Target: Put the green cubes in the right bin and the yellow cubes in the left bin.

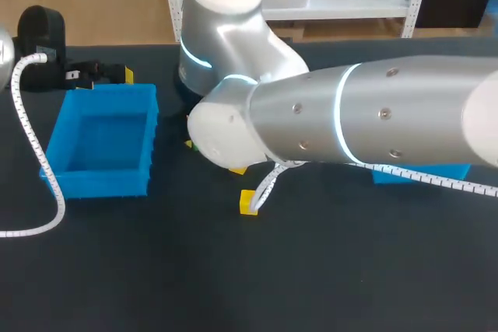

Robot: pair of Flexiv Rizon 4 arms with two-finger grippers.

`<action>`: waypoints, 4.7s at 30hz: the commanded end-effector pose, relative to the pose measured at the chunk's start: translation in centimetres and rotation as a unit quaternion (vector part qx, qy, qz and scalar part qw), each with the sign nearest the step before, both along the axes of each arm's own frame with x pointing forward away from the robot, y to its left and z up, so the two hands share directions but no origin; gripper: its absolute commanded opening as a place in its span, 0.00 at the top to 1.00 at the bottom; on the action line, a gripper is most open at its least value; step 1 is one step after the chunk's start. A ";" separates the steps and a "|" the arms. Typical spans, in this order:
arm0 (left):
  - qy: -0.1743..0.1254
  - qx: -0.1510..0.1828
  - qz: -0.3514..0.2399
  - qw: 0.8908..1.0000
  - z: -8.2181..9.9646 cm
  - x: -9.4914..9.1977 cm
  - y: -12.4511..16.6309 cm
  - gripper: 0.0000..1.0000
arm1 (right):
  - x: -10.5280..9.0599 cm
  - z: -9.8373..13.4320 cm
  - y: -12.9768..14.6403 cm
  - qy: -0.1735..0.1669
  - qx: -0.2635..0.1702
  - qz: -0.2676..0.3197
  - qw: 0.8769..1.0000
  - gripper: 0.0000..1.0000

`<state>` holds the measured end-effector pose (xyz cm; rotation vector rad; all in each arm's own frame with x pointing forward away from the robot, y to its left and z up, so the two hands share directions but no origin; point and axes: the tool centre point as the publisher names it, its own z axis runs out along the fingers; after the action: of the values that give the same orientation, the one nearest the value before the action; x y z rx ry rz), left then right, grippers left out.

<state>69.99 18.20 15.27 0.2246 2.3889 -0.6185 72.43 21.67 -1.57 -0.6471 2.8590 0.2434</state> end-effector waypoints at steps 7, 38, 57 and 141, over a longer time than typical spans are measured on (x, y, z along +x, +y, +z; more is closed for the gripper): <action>-0.003 -0.004 -0.002 1.000 -0.2 0.0 0.2 0.00 | 0.2 3.1 -4.7 -0.034 -0.002 -0.021 0.999 1.00; -0.003 -0.004 -0.002 1.000 -0.2 0.0 0.2 0.00 | 2.7 13.5 -29.6 -0.155 0.022 -0.163 0.974 1.00; -0.003 -0.004 -0.002 1.000 -0.2 0.0 0.2 0.00 | 2.4 10.9 -39.1 -0.133 0.054 -0.279 0.949 1.00; -0.014 0.231 -0.360 0.904 -5.4 -1.5 -12.3 0.00 | 2.3 10.3 -38.3 -0.129 0.066 -0.273 0.951 0.00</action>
<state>67.82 6.67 10.20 1.3119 2.3058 -0.3646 74.91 -16.61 8.77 0.1379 2.6126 0.2391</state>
